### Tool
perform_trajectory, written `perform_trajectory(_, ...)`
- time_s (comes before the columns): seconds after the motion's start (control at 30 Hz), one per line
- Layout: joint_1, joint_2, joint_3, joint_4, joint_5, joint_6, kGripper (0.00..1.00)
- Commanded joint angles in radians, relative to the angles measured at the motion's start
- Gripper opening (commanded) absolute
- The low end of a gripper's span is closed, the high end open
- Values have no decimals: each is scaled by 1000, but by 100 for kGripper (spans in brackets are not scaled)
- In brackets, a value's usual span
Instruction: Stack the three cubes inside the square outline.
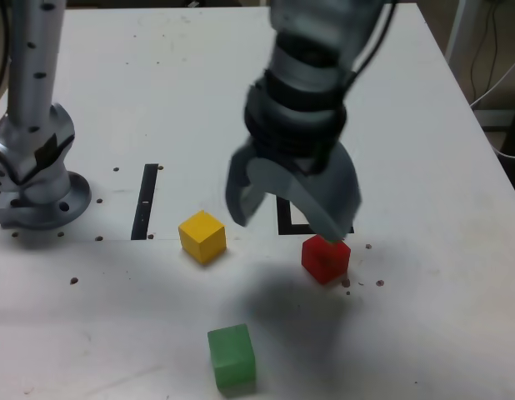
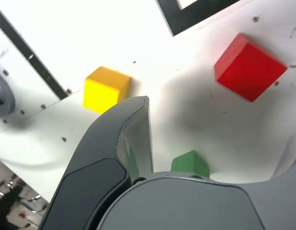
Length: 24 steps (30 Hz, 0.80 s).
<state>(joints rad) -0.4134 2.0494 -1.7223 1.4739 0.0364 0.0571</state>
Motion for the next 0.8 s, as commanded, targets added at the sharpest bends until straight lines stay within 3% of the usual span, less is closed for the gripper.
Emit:
perform_trajectory(0.0, 0, 30, -27, 4, 11, 19, 100)
perform_trajectory(0.6, 16, 111, -93, -1, 45, 85, 100)
perform_trajectory(0.77, 11, 118, -130, -5, 57, 188, 100)
